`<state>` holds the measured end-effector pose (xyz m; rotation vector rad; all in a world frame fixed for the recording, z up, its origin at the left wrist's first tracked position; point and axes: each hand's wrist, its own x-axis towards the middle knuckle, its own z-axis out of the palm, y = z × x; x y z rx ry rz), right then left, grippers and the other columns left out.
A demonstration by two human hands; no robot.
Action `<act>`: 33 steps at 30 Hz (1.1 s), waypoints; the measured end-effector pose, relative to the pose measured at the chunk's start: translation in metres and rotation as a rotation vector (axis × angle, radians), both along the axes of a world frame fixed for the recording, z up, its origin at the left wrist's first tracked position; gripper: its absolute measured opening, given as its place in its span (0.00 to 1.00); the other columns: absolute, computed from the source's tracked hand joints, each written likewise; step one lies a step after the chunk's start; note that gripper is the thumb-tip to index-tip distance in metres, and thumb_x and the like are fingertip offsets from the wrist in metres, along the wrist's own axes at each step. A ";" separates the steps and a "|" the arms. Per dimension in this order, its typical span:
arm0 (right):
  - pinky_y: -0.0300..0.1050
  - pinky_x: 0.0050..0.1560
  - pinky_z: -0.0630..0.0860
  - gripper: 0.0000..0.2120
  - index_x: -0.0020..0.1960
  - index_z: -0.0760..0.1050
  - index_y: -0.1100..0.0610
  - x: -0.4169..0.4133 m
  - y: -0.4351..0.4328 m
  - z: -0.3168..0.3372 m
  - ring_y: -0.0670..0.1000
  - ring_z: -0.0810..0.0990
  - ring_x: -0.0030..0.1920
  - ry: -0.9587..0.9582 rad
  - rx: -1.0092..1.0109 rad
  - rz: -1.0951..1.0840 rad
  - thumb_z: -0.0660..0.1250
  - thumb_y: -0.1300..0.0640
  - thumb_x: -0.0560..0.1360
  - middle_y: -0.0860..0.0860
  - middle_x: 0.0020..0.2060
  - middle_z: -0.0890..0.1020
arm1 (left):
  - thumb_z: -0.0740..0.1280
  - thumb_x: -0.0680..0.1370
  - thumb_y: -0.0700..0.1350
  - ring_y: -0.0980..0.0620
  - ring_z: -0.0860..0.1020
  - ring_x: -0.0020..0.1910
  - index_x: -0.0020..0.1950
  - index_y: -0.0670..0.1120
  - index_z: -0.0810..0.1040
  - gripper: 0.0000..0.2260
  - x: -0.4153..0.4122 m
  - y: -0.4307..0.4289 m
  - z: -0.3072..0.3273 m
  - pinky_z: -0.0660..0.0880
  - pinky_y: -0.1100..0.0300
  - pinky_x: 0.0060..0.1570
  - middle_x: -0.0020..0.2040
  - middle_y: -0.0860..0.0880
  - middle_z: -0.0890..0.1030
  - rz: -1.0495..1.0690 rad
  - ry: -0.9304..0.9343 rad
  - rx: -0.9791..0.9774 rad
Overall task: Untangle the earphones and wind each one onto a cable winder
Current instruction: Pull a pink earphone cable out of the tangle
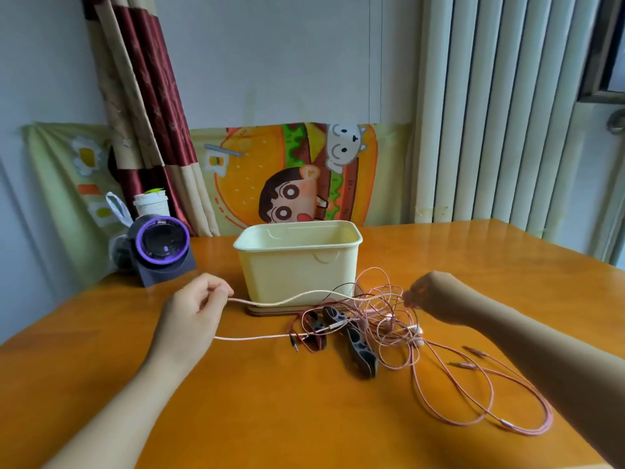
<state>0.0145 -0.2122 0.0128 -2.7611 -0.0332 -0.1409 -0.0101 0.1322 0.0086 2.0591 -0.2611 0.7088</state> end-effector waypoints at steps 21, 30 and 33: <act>0.45 0.40 0.75 0.16 0.38 0.70 0.60 -0.010 0.012 0.031 0.54 0.79 0.37 -0.016 1.375 -0.079 0.55 0.56 0.82 0.58 0.35 0.80 | 0.62 0.80 0.51 0.56 0.74 0.59 0.61 0.58 0.74 0.11 0.008 -0.031 -0.022 0.70 0.58 0.60 0.60 0.58 0.75 0.150 0.301 0.845; 0.44 0.45 0.73 0.21 0.49 0.75 0.57 -0.012 0.027 0.043 0.52 0.77 0.42 0.131 1.168 0.161 0.53 0.42 0.79 0.54 0.42 0.82 | 0.66 0.77 0.58 0.58 0.71 0.63 0.74 0.55 0.62 0.28 0.005 -0.121 -0.002 0.68 0.62 0.60 0.65 0.58 0.71 -0.189 0.093 0.486; 0.45 0.44 0.72 0.22 0.51 0.74 0.58 -0.015 0.023 0.047 0.52 0.78 0.42 0.171 1.212 0.210 0.52 0.40 0.79 0.54 0.42 0.82 | 0.69 0.76 0.55 0.57 0.77 0.54 0.75 0.53 0.62 0.30 0.024 -0.128 -0.012 0.74 0.60 0.56 0.60 0.55 0.76 -0.281 0.403 0.445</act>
